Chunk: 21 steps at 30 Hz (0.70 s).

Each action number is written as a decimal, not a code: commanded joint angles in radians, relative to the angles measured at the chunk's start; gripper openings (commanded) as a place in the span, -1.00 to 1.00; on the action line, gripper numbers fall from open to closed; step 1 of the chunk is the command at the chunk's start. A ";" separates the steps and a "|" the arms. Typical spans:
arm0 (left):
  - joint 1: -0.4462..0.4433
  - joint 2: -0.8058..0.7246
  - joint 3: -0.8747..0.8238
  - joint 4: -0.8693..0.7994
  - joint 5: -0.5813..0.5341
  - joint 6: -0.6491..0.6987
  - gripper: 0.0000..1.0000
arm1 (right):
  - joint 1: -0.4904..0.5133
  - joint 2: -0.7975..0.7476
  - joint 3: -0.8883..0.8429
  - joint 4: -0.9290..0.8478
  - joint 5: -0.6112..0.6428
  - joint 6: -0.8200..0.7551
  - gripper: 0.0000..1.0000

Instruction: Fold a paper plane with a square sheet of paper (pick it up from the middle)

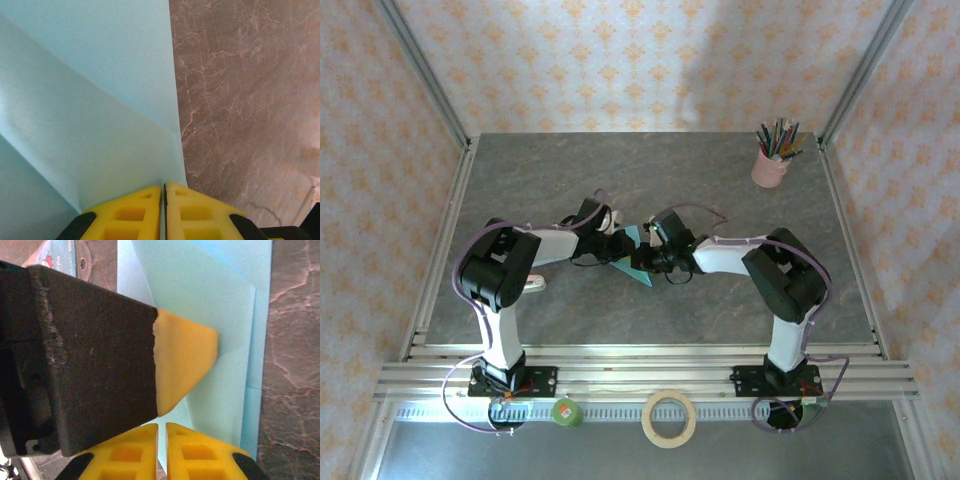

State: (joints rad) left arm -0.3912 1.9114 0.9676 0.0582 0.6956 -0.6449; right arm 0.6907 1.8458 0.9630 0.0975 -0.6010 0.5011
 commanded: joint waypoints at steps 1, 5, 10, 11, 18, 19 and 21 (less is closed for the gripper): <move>-0.001 0.092 -0.038 -0.208 -0.237 0.053 -0.69 | -0.002 0.024 0.027 -0.037 0.052 -0.021 -0.77; -0.009 0.099 -0.030 -0.219 -0.254 0.053 -0.69 | -0.002 0.035 0.029 -0.071 0.064 -0.027 -0.80; -0.014 0.104 -0.027 -0.228 -0.269 0.053 -0.69 | 0.000 0.040 0.015 -0.096 0.059 -0.031 -0.81; -0.015 0.104 -0.026 -0.231 -0.275 0.053 -0.69 | 0.000 0.038 0.013 -0.100 0.061 -0.032 -0.81; -0.015 0.107 -0.028 -0.237 -0.303 0.053 -0.69 | 0.003 0.014 -0.016 -0.124 0.041 -0.042 -0.81; -0.015 0.106 -0.030 -0.235 -0.303 0.053 -0.69 | 0.004 0.009 -0.021 -0.128 0.034 -0.044 -0.81; -0.015 0.107 -0.030 -0.232 -0.304 0.053 -0.69 | 0.006 -0.004 -0.034 -0.139 0.026 -0.047 -0.81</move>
State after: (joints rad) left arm -0.4175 1.9110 1.0000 -0.0078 0.6186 -0.6338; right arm 0.6910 1.8725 0.9672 0.0601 -0.5735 0.4747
